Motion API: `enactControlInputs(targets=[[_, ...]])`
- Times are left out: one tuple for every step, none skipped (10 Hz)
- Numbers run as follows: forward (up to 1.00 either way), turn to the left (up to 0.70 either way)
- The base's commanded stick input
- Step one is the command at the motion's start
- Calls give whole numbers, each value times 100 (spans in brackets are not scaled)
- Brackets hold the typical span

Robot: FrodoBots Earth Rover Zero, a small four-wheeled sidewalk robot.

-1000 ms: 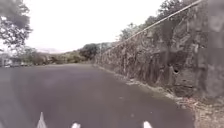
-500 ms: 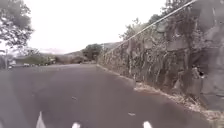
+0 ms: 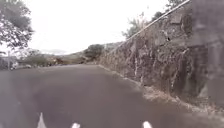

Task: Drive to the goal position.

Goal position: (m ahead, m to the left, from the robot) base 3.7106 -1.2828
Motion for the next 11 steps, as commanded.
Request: enactControlInputs(targets=[[100,0],[100,0],[100,0],[100,0],[100,0],[100,0],[100,0],[100,0],[100,0],[100,0],[100,0]])
